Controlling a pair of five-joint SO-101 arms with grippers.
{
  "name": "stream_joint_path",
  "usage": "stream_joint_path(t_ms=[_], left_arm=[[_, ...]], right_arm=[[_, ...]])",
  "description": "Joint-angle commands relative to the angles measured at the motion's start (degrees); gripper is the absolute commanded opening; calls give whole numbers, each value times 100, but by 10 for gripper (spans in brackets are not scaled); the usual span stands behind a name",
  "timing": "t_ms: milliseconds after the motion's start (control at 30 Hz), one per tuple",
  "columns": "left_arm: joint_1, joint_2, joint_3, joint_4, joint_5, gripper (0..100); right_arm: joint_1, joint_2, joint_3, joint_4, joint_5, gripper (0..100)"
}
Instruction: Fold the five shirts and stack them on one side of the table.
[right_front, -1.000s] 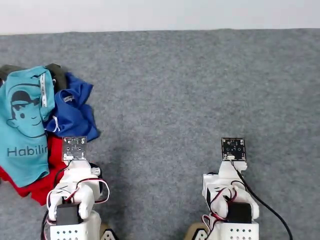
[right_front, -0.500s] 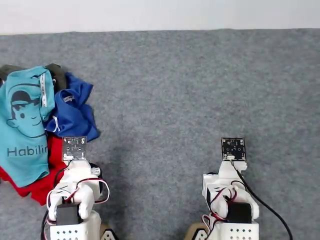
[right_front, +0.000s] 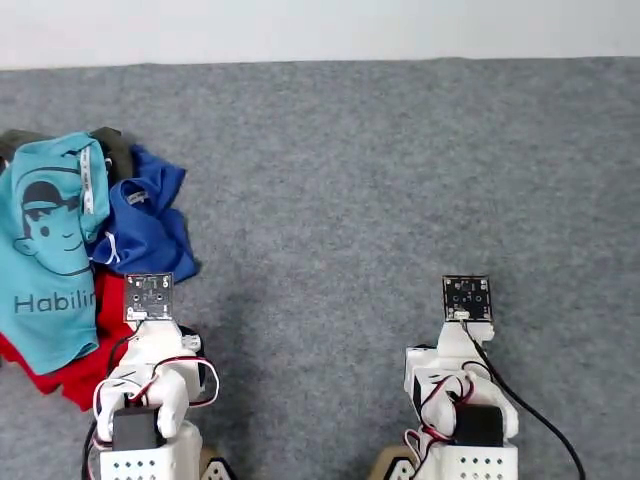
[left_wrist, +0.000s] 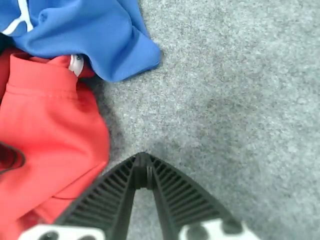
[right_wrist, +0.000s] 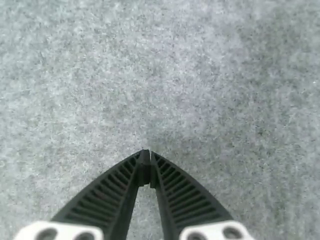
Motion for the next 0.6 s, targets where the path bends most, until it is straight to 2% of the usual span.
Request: stream_joint_path(t_ms=[0, 567], left_arm=[[-18, -62, -31, 26, 44, 2], [26, -62, -31, 18, 44, 2]], right_arm=[[31, -75, 88, 48, -44, 13], [31, -75, 88, 48, -44, 13]])
